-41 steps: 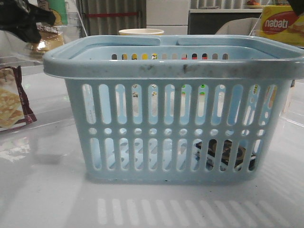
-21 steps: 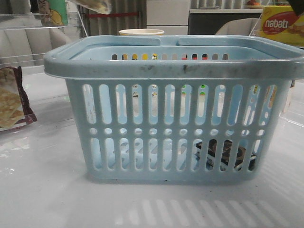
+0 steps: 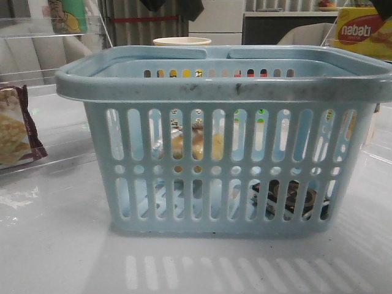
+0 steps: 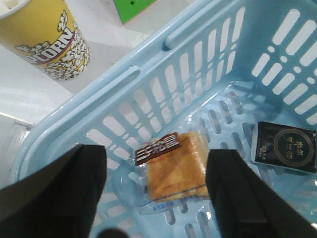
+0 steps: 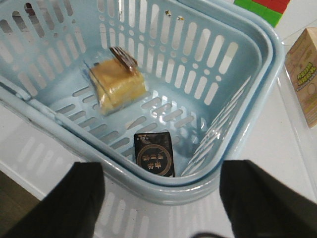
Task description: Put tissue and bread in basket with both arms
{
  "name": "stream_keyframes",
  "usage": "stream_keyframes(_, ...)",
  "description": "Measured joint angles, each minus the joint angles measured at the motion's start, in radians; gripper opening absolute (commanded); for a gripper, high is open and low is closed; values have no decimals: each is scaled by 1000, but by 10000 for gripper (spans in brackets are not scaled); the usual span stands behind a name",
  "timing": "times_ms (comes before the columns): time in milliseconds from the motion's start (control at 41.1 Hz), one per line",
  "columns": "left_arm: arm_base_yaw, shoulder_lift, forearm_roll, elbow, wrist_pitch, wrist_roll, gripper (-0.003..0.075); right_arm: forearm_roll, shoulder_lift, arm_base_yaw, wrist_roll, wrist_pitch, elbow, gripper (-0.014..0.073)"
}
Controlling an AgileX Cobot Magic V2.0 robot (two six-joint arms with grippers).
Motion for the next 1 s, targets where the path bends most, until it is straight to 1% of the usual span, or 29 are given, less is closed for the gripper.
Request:
stream_keyframes(146,0,-90,0,45,44,0,529,0,0,0,0,8,0,579)
stream_keyframes(341,0,-328,4,237,48,-4,529,0,-31,-18,17,51,2,579)
stream_keyframes(438,0,-466,45,365,54,-73,529,0,-89,-25,22,63,13,579)
stream_keyframes(609,0,-714,145,568,61,-204,529,0,-207,-25,28,111,76,579)
stream_keyframes(803,0,-951,157,766,63,-230,529,0,-316,-25,29,194,138,577)
stream_keyframes(876,0,-1022,157,824,61,-234,523,0,-349,-25,29,226,158,547)
stream_keyframes(925,0,-1065,157,865,50,-235,497,-4,-362,-25,29,242,169,500)
stream_keyframes(998,0,-1116,157,904,25,-236,414,-11,-371,-25,29,261,176,391)
